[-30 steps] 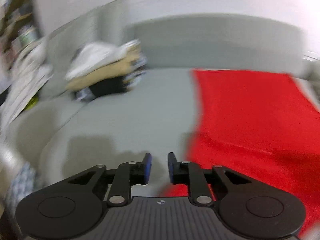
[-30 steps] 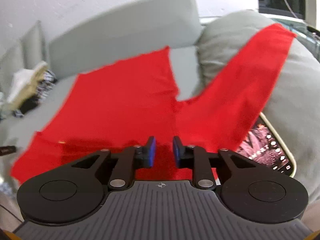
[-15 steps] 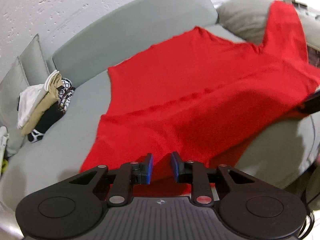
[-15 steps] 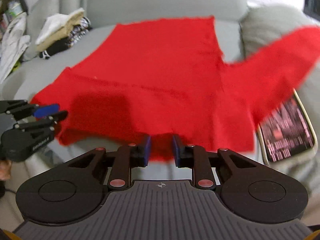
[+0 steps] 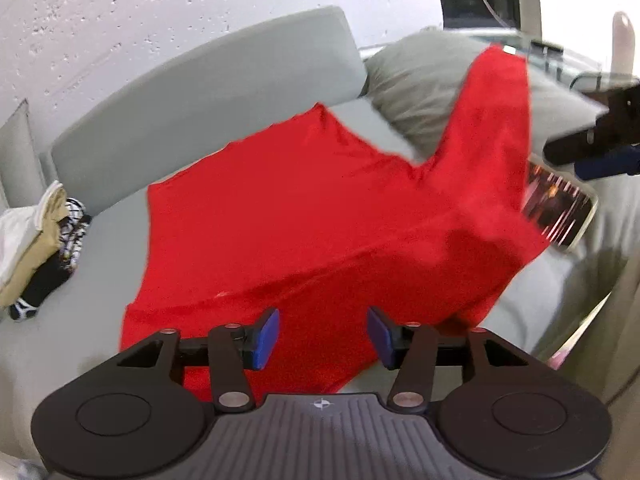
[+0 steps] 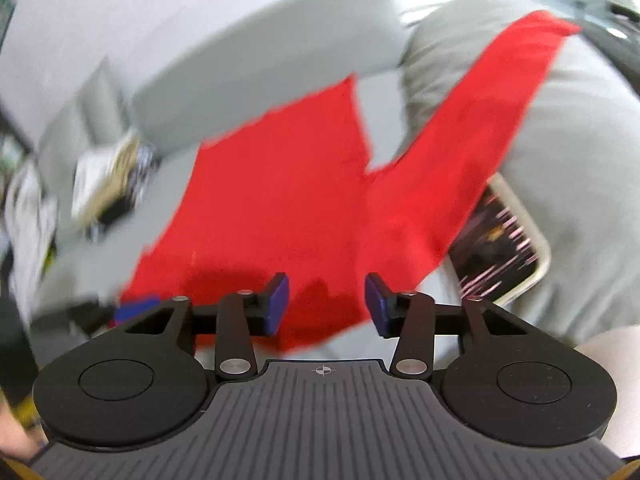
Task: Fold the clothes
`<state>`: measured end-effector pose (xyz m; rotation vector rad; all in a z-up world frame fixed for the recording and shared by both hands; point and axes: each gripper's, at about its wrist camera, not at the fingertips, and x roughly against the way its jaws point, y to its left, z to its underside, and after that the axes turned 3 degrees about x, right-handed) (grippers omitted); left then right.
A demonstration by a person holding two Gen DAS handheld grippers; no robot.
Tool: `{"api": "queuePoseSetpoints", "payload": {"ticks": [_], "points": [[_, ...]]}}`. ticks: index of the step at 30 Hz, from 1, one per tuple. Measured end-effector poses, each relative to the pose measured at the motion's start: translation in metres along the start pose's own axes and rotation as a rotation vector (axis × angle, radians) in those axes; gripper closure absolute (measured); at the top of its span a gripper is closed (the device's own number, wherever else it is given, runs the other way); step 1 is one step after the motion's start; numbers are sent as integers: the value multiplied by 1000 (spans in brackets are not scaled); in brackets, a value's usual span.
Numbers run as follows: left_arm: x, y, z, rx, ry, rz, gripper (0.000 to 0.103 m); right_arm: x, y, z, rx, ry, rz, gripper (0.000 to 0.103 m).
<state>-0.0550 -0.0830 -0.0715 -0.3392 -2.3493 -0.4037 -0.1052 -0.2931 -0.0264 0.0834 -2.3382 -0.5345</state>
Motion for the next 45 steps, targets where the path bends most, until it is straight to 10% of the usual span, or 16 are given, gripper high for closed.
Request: {"api": "queuePoseSetpoints", "payload": {"ticks": [11, 17, 28, 34, 38, 45], "points": [[-13, -18, -31, 40, 36, 56, 38, 12, -127, -86, -312, -213, 169, 37], [-42, -30, -34, 29, 69, 55, 51, -47, -207, -120, -543, -305, 189, 59], [-48, -19, -18, 147, 106, 137, 51, -123, -311, -170, -899, -525, 31, 57], [-48, -15, -17, 179, 92, 139, 52, -147, -318, -200, -811, -543, 70, 63], [-44, -12, -20, 197, 61, 146, 52, -146, -309, -222, -686, -503, 167, 93], [-23, -3, -20, 238, -7, 153, 52, -106, -237, -250, -310, -549, 326, 96]]}}
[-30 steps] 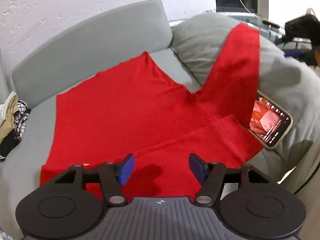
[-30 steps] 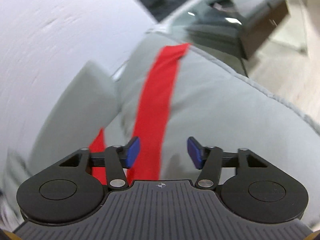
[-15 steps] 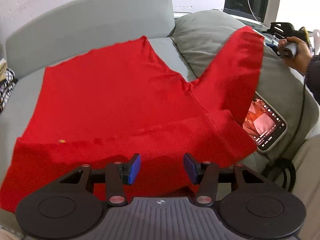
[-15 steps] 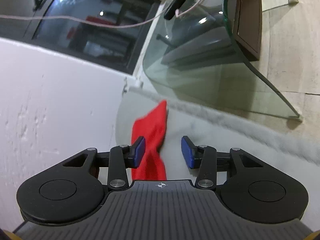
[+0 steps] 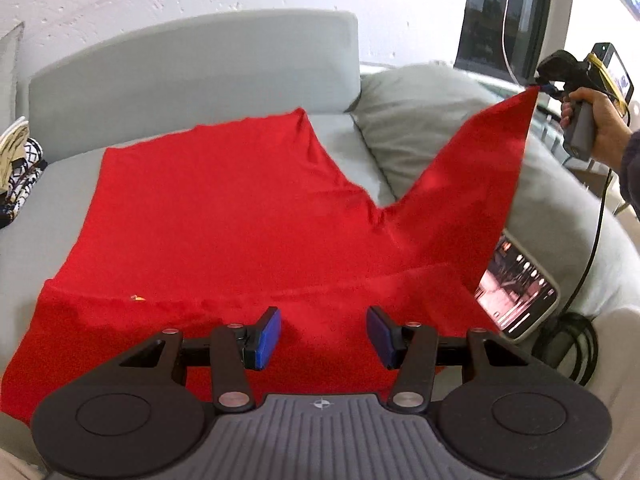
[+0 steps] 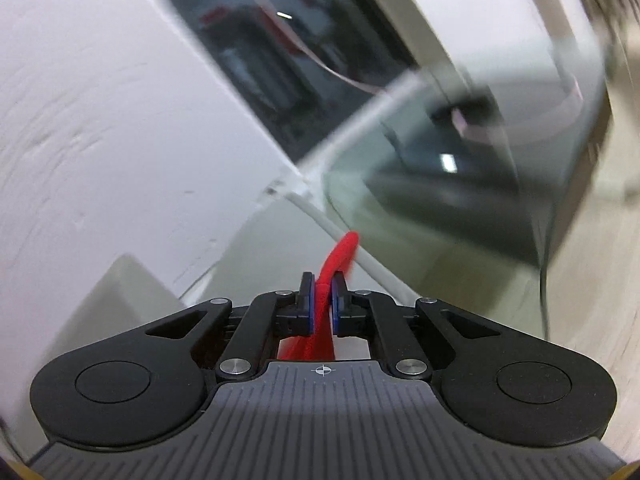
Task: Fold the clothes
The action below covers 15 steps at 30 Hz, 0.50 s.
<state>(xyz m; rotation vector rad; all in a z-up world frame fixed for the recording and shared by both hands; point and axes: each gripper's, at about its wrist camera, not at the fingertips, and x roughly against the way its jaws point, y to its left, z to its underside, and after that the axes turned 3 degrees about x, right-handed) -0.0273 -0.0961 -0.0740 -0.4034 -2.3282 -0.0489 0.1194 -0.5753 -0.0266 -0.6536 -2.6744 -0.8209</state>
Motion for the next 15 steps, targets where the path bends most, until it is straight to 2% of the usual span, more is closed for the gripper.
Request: {"api": "queuePoseSetpoints", "payload": {"ticks": [4, 8, 11, 15], "points": [[23, 16, 2, 48, -50, -7, 52, 56, 65, -2, 215, -53, -103, 96], [50, 47, 10, 121, -101, -53, 52, 130, 136, 22, 438, -132, -215, 96], [72, 80, 18, 187, -136, -121, 52, 190, 185, 69, 584, -181, -293, 96], [100, 132, 35, 309, -173, -242, 53, 254, 233, 165, 707, -211, -328, 96]]}}
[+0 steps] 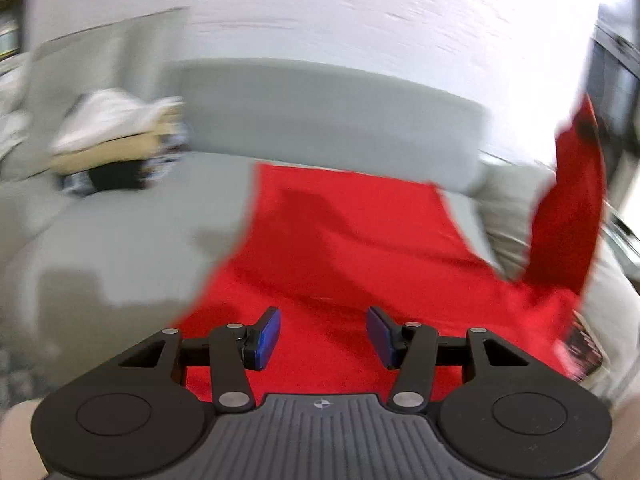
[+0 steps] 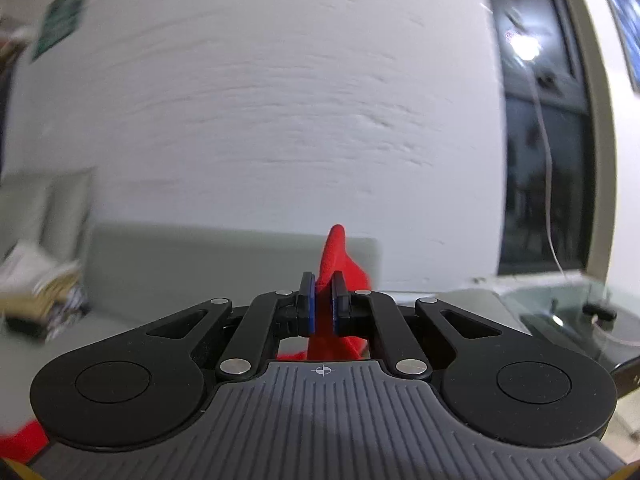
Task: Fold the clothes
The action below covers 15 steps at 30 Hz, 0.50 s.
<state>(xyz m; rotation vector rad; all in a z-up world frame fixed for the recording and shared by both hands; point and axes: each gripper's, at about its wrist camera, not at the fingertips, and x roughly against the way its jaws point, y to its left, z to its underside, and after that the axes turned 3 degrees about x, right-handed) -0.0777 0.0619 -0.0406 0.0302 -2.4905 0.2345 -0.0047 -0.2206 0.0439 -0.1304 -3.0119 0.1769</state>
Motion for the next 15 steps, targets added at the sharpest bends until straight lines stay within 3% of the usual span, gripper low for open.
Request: {"api": "queuePoseSetpoints", "payload": {"ticks": [6, 8, 10, 11, 14, 15], "points": [[13, 61, 0, 155, -40, -109, 56, 9, 143, 78, 96, 146, -150, 96], [13, 68, 2, 181, -40, -109, 56, 2, 167, 96, 150, 291, -302, 94], [7, 68, 5, 188, -24, -87, 56, -5, 188, 113, 200, 453, -465, 83], [4, 68, 7, 192, -16, -76, 56, -4, 189, 117, 202, 497, -513, 76], [-6, 63, 14, 189, 29, -37, 56, 6, 150, 103, 113, 500, -543, 51], [-10, 60, 17, 188, 45, -24, 56, 8, 129, 98, 58, 506, -544, 48]]}}
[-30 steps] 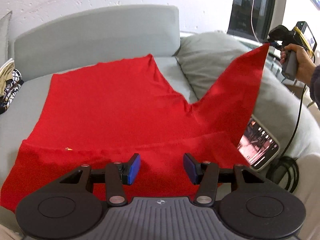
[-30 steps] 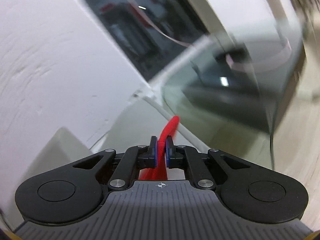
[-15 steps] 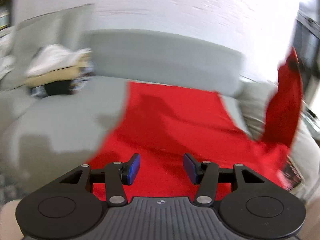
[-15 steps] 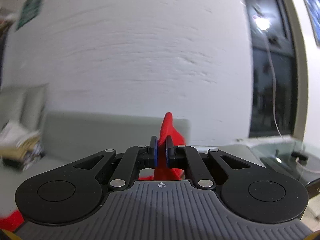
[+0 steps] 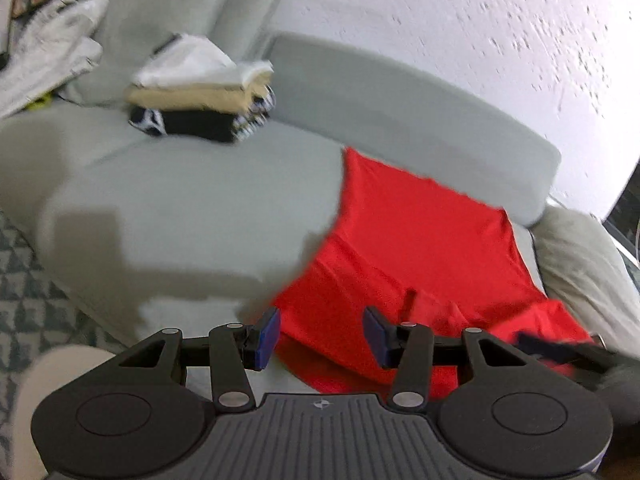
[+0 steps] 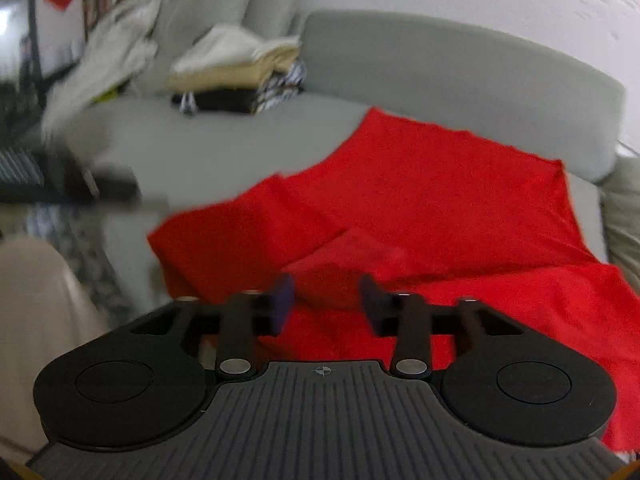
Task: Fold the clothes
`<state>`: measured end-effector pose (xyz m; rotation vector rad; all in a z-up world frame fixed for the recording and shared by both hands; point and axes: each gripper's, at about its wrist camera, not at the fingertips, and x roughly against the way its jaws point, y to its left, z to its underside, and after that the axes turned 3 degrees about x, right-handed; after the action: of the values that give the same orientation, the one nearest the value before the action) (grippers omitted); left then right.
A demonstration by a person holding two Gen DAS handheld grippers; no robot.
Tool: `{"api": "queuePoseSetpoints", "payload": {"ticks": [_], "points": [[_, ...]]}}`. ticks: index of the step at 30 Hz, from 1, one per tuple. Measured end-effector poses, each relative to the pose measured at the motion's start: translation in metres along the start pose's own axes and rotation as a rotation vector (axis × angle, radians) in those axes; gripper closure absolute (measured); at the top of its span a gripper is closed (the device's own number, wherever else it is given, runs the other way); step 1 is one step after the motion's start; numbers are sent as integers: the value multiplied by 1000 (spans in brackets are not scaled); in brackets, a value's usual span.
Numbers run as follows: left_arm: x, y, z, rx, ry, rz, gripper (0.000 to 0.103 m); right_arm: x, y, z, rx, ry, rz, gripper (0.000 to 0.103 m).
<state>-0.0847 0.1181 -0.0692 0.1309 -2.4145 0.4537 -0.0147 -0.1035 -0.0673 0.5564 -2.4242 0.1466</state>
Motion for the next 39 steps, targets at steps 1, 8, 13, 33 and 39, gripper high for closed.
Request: {"api": "queuePoseSetpoints", "payload": {"ticks": [1, 8, 13, 33, 39], "points": [[-4, -3, 2, -1, 17, 16, 56, 14, -17, 0, -51, -9, -14, 48], [-75, -39, -7, -84, 161, 145, 56, 69, -155, 41, -433, -165, -41, 59], [-110, -66, -4, -231, 216, 114, 58, 69, -223, 97, -826, -253, -16, 63], [-123, -85, 2, -266, 129, 48, 97, 8, -277, 111, -1151, -107, 160, 73], [-84, -86, 0, -274, -46, 35, 98, 34, -264, 117, -1094, -228, 179, 102]]}}
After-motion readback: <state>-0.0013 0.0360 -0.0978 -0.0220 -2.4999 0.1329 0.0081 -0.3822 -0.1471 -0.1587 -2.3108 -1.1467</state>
